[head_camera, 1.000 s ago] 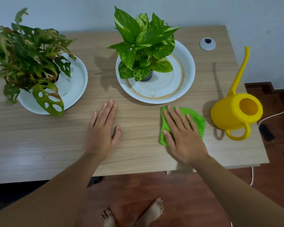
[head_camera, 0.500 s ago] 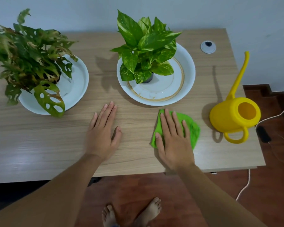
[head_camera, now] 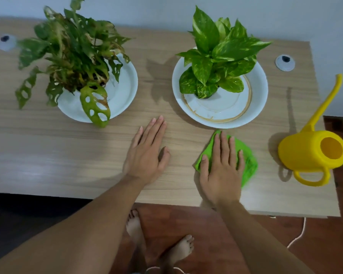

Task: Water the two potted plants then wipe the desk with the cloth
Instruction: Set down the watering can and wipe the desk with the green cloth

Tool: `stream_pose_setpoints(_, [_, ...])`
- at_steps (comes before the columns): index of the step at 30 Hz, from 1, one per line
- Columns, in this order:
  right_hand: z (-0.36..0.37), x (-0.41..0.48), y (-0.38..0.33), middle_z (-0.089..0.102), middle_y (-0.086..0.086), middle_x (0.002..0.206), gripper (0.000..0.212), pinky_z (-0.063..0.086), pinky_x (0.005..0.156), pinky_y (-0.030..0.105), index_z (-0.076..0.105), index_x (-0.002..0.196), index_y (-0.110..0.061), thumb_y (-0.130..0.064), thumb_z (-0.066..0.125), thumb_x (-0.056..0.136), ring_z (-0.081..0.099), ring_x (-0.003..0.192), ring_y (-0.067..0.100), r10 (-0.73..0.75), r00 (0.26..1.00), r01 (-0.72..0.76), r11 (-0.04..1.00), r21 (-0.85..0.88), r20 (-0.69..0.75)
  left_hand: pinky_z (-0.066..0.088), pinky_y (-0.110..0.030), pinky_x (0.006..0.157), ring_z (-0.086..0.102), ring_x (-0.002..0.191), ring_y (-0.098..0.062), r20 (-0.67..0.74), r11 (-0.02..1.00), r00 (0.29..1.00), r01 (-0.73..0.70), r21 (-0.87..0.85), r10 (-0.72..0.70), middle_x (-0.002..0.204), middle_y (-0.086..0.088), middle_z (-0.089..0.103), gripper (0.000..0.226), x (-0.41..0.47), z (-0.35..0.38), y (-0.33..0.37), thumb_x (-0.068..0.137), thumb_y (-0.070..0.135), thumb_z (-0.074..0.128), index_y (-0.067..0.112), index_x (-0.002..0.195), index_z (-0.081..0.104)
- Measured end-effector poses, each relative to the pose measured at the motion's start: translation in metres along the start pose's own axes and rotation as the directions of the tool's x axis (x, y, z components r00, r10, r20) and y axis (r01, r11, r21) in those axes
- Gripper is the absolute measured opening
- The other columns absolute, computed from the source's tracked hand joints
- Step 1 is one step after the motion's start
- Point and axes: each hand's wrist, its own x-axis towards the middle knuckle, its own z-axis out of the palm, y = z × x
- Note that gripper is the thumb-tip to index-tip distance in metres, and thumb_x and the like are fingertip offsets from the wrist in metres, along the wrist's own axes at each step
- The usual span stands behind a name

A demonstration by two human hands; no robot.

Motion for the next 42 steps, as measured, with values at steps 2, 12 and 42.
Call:
stream_pose_setpoints(2, [0.005,-0.014,-0.023,0.009,-0.001,0.194,0.076,0.012,0.143,0.058,0.019,0.185,-0.018,-0.046,0.036,0.117,0.008,0.180,0.022,-0.121,0.992,0.121,0.993,-0.004,0.034,0.015,-0.047,0.145,0.007,0.178,-0.009,-0.002,1.000,1.000,-0.009,-0.009,0.009,0.193,0.008,0.006,0.077,-0.001,0.000,-0.001,0.112,0.040,0.040,0.020,0.182,0.016])
stream_pose_setpoints(12, [0.007,0.008,-0.081,0.004,-0.008,0.193,0.071,0.013,0.142,0.055,0.014,0.185,-0.023,-0.044,0.031,0.120,0.000,0.179,0.017,-0.411,0.896,0.418,0.908,-0.012,0.170,0.014,-0.043,0.146,-0.005,0.179,-0.012,0.154,0.955,0.943,-0.297,-0.012,0.296,0.193,0.001,-0.003,0.067,-0.001,-0.025,-0.057,0.122,0.030,0.028,0.014,0.183,0.004])
stream_pose_setpoints(42, [0.038,0.034,-0.201,0.004,-0.005,0.194,0.072,0.010,0.143,0.056,0.013,0.186,-0.021,-0.048,0.026,0.121,0.001,0.180,0.020,-0.380,0.917,0.382,0.924,0.008,0.124,0.023,-0.049,0.143,0.003,0.179,-0.015,0.068,0.989,0.988,-0.143,0.034,0.140,0.193,0.005,0.001,0.075,-0.066,-0.056,-0.198,0.116,0.036,0.037,0.020,0.183,0.007])
